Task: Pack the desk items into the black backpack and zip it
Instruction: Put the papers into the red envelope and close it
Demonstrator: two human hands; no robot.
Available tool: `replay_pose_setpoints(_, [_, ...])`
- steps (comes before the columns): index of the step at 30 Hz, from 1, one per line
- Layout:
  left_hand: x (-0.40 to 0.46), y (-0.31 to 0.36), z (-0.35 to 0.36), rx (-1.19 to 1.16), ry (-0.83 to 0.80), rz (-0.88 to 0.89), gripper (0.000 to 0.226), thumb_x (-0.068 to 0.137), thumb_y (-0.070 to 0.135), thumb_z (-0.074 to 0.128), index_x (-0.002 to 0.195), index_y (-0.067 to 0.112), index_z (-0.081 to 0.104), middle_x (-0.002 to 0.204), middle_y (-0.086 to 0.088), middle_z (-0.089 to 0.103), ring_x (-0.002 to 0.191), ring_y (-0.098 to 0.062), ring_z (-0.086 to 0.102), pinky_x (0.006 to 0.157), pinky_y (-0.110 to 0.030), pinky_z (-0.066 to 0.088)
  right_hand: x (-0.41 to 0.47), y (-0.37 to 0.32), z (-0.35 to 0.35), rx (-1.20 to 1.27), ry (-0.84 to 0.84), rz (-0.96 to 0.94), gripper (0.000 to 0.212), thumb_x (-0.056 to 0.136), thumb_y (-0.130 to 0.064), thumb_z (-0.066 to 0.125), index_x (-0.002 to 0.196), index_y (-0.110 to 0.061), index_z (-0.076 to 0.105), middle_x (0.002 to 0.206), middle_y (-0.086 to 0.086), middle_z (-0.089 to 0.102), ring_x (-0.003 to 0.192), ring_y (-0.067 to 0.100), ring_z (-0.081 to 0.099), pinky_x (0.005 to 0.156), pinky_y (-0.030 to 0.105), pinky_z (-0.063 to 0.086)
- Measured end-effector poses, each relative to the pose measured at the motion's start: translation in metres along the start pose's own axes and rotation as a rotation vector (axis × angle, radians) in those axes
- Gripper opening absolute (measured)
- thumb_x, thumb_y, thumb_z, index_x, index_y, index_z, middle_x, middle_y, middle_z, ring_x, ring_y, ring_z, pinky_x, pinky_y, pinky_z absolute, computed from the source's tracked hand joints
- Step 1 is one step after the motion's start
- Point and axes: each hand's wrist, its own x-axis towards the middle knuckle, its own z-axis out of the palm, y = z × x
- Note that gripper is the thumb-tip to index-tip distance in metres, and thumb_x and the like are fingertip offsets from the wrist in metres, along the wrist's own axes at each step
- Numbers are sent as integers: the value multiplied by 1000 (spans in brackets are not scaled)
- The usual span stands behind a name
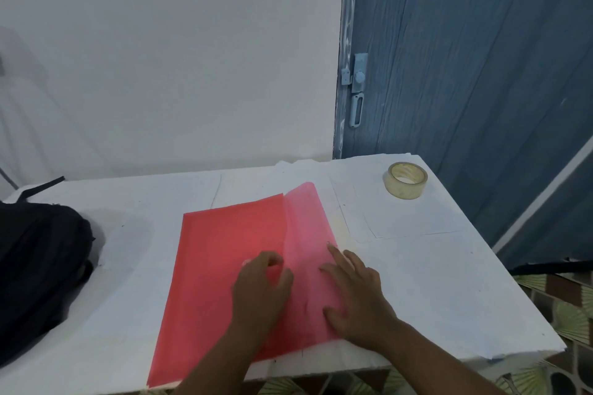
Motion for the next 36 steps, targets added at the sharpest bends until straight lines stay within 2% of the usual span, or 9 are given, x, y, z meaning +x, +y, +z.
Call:
replay_pose_setpoints(3, [-9,-17,10,58,44,68,25,75,52,50,96,39,58,94,20,59,95,-14,59,94,-45,43,1,-7,-5,-36,-78,6,72,84,-48,49,150,-37,23,165,-15,7,151,15,2,117,47,11])
replay_pose_setpoints(7, [-6,-26,14,19,97,106,13,77,50,55,86,41,59,87,23,61,91,-12,60,92,-53,48,14,-10,-18,-19,-98,96,76,76,-50,56,147,-34,32,142,-14,38,133,16,29,101,43,31])
replay_pose_setpoints(11, [-5,-27,14,9,117,132,7,77,47,55,80,41,59,85,25,61,89,-10,59,92,-51,47,27,-6,-17,-23,37,90,30,81,-52,70,97,-27,71,99,-12,60,105,14,45,80,35,40])
replay_pose_setpoints(15, [-4,-30,15,15,99,130,8,78,46,55,79,40,60,87,24,62,93,-12,60,95,-51,46,26,2,-17,144,108,165,26,93,-34,65,74,-18,53,77,-8,54,79,13,45,71,35,44])
replay_pose_setpoints(21, [-5,-29,16,42,73,110,13,77,48,51,79,38,59,89,23,61,97,-11,58,97,-44,38,24,12,-41,685,491,512,11,100,-14,54,99,-23,48,74,2,71,66,9,65,61,20,46])
replay_pose_setpoints(26, [-5,-26,16,28,80,100,13,78,45,42,76,39,54,86,20,59,97,-14,57,96,-41,36,39,21,-64,1522,694,1001,43,92,5,56,130,-12,46,117,21,59,76,27,65,77,41,60])
replay_pose_setpoints(28, [-8,-23,14,13,77,114,11,78,40,37,70,43,44,76,17,53,84,-20,55,91,-48,43,38,15,-59,1164,761,877,50,88,-4,64,130,-24,44,135,9,48,98,24,62,95,45,54])
replay_pose_setpoints(31, [-7,-23,14,60,50,105,5,75,47,46,79,45,48,81,16,54,93,-25,58,93,-52,44,27,-16,-47,612,699,258,43,86,-8,64,123,-27,52,131,-9,49,121,12,50,102,44,46])
replay_pose_setpoints(36, [-9,-18,16,216,-27,114,39,71,63,49,101,43,62,112,21,58,113,-8,47,98,-42,35,17,-60,-36,286,105,-20,46,93,-57,48,135,-37,55,146,-14,43,134,6,39,112,35,37])
